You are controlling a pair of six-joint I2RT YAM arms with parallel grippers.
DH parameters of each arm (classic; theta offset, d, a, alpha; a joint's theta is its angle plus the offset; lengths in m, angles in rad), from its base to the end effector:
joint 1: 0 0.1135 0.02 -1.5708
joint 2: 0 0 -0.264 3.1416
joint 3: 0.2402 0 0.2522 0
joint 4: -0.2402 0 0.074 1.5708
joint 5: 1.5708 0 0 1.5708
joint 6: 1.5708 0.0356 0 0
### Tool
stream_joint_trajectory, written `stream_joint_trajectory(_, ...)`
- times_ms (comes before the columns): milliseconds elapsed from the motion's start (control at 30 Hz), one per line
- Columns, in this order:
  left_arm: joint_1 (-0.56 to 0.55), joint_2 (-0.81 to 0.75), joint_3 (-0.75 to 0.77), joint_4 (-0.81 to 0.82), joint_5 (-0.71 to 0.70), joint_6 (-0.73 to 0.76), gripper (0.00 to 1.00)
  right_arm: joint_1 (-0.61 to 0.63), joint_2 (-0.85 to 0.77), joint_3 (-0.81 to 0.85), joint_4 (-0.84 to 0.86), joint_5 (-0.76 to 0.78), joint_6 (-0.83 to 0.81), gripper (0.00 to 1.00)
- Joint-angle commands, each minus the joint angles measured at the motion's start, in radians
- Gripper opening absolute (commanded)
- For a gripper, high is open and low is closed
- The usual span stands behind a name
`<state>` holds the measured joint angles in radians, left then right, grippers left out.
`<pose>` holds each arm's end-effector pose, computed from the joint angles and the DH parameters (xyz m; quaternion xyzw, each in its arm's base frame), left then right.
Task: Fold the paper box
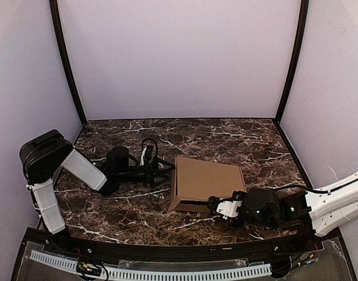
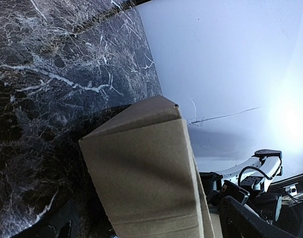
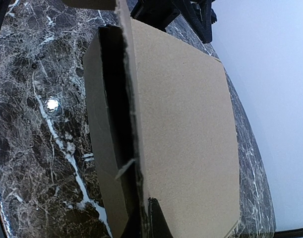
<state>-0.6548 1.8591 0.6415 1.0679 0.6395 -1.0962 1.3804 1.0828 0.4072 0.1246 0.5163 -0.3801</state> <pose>0.2548 -0.2224 0.1422 0.0425 0.7470 -0.6281 0.2137 0.0578 0.2071 0.1854 -0.5712 0.6336 0.0308 0.5210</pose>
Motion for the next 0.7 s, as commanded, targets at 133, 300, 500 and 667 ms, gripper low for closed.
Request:
stream_joint_trajectory(133, -0.014, 0.044, 0.058, -0.03, 0.041, -0.023, 0.99, 0.015, -0.005, -0.008, -0.007, -0.027, 0.026, 0.0)
stream_joint_trajectory(300, -0.02, 0.062, 0.076, -0.014, 0.04, -0.044, 0.99, 0.02, -0.009, -0.008, -0.014, -0.024, 0.025, 0.0)
stream_joint_trajectory(500, -0.025, 0.07, 0.093, -0.003, 0.05, -0.052, 0.99, 0.025, -0.005, -0.007, -0.021, -0.02, 0.025, 0.0)
stream_joint_trajectory(667, -0.026, 0.073, 0.096, 0.0, 0.057, -0.06, 0.92, 0.029, -0.008, -0.008, -0.021, -0.012, 0.026, 0.0)
